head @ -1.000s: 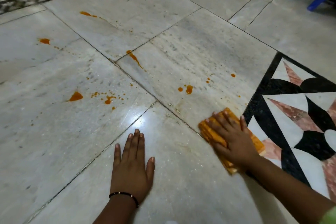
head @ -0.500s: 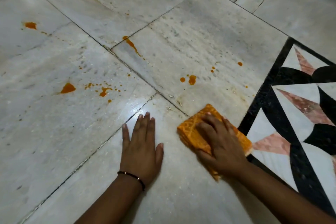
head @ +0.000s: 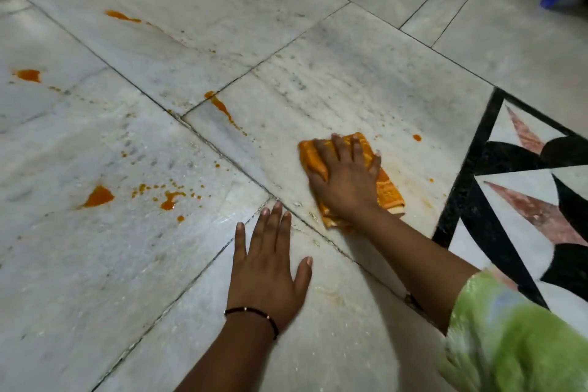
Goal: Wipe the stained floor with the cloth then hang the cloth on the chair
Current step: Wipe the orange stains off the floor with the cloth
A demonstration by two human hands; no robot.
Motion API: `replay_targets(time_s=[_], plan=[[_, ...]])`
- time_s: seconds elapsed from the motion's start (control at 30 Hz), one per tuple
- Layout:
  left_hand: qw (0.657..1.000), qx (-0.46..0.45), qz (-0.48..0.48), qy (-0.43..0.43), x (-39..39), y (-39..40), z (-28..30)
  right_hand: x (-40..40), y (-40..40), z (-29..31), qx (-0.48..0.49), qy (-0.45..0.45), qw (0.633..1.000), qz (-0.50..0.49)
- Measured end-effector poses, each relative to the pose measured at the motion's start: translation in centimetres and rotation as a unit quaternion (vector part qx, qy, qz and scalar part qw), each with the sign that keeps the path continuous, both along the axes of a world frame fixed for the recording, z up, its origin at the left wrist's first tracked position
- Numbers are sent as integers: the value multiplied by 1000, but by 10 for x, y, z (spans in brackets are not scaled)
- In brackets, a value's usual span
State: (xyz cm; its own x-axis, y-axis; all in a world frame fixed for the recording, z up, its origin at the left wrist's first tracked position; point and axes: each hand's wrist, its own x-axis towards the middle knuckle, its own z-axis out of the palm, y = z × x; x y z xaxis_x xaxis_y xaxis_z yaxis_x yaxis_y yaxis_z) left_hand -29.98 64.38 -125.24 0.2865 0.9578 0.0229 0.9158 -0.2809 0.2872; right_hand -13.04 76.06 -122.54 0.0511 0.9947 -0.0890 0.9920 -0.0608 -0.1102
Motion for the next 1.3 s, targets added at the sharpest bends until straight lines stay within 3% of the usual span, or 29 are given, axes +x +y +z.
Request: replay_targets(time_s=[0.17, 0.23, 0.37, 0.43, 0.53, 0.67, 0.9, 1.03, 1.17, 1.23, 1.3], plan=[[1000, -1, -2, -6, -2, 0, 0, 26, -74, -2, 12, -24, 986, 167], [1000, -4, -1, -7, -1, 0, 0, 52, -87, -1, 11, -18, 988, 150], [1000, -9, 1, -2, 0, 0, 0, 57, -50, 1, 3, 0, 1000, -29], [1000, -9, 2, 2, 1, 0, 0, 37, -18, 2, -4, 2, 998, -70], [1000, -9, 2, 11, 1, -2, 1, 0, -4, 4, -10, -12, 1000, 17], [1000, -10, 1, 19, -2, -3, 0, -22, -52, 1, 1, -16, 991, 130], [1000, 13, -1, 17, -2, -3, -5, 61, -141, 0, 3, -1, 995, 100], [999, -5, -7, 42, -3, -3, -2, 100, -113, 6, -26, -2, 999, 31], [998, -29, -21, 53, -2, 0, 3, 84, -85, 8, -28, 9, 998, -60], [998, -38, -22, 50, -4, 0, 3, 65, -100, 6, -19, 0, 1000, -24], [998, -33, -26, 51, -5, 2, 1, 62, -131, 5, -18, 0, 996, 89]])
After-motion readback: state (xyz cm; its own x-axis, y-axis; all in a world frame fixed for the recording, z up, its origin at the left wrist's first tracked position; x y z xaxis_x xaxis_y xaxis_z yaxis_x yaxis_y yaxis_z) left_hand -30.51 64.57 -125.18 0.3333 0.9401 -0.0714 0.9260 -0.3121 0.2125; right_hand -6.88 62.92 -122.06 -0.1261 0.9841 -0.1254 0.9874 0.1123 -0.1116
